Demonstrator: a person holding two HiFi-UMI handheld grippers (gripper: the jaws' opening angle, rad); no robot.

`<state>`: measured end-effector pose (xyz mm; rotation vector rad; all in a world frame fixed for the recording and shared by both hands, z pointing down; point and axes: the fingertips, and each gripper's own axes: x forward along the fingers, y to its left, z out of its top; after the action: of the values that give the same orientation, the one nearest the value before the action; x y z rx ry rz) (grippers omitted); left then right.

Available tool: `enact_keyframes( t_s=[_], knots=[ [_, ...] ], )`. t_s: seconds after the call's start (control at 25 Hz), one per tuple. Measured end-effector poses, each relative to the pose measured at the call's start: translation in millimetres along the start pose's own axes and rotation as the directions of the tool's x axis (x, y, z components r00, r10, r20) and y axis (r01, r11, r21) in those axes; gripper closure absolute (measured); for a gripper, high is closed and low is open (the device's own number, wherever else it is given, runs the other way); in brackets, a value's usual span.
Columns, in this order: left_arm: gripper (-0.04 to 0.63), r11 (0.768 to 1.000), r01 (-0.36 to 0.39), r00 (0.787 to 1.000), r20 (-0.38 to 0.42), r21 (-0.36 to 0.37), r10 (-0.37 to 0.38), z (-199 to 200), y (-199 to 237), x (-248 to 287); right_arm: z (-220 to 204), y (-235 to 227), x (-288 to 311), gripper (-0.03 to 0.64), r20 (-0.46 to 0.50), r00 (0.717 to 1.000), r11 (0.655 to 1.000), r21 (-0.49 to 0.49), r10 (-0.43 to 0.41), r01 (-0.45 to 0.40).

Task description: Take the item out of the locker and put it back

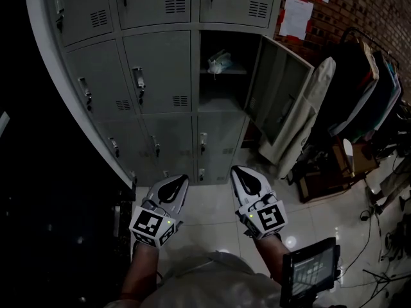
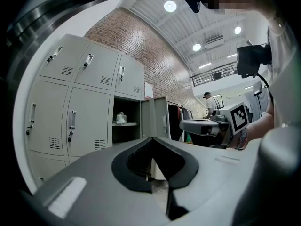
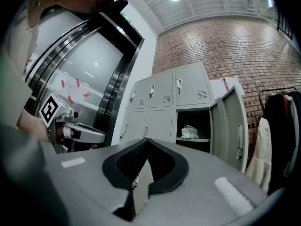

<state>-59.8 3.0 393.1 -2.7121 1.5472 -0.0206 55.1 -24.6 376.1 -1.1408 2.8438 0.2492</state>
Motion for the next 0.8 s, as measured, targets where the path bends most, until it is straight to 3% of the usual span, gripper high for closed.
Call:
enact_keyframes(
  t_s=[0.8],
  knots=[
    [0.591,0.999,0.031,0.999,-0.010,0.012,-0.031,-4.2,8.9,16.2,-11.2,-10.8,17.3,0.617,-0.066,0.998,0.999,-0.040,-0.021,0.019]
  ],
)
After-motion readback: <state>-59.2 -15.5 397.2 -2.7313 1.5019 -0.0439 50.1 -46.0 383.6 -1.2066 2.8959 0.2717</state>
